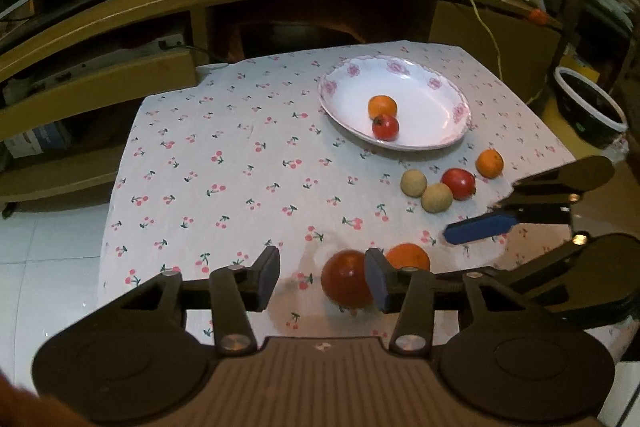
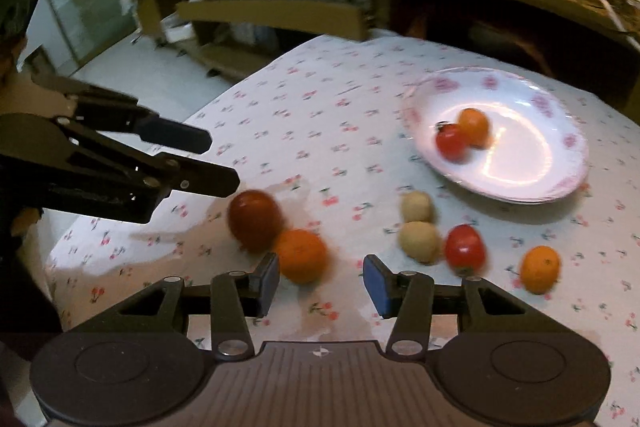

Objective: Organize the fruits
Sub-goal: 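Grasp the large dark red fruit with the left gripper while the right grasps an orange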

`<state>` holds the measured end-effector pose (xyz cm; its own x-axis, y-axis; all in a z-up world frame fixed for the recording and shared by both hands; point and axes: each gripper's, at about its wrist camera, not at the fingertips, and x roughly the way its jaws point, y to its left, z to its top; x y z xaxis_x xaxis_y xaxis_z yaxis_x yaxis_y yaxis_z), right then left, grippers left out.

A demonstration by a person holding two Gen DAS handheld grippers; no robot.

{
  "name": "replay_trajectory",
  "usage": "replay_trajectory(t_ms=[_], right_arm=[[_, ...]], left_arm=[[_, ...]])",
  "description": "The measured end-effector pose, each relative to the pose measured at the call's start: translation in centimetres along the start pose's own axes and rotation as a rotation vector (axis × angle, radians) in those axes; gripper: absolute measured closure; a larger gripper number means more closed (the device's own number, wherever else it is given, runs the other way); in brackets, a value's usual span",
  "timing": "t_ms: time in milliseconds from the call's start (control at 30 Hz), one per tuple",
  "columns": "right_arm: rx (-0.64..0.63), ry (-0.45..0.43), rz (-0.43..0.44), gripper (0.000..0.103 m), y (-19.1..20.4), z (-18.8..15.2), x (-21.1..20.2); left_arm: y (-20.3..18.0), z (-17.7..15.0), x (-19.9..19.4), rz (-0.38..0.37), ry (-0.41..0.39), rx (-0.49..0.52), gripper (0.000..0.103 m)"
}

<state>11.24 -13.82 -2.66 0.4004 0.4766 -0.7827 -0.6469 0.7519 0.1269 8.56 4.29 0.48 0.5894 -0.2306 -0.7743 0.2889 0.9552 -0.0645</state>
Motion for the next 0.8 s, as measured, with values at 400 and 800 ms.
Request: replay_trajectory(t_ms=[400,800], right_arm=[[-0.037,0.035,0.008,0.067,0.8,0.5,3.2],[0.037,0.047,-0.071,0.069,-1.1,-1.2,0.9]], left_arm=[[0.1,-0.6,1.1,-0.053,0.038,0.034,0.052],[-2.9,-0.5,3.3,-0.027,0.051,0.161,0.051]])
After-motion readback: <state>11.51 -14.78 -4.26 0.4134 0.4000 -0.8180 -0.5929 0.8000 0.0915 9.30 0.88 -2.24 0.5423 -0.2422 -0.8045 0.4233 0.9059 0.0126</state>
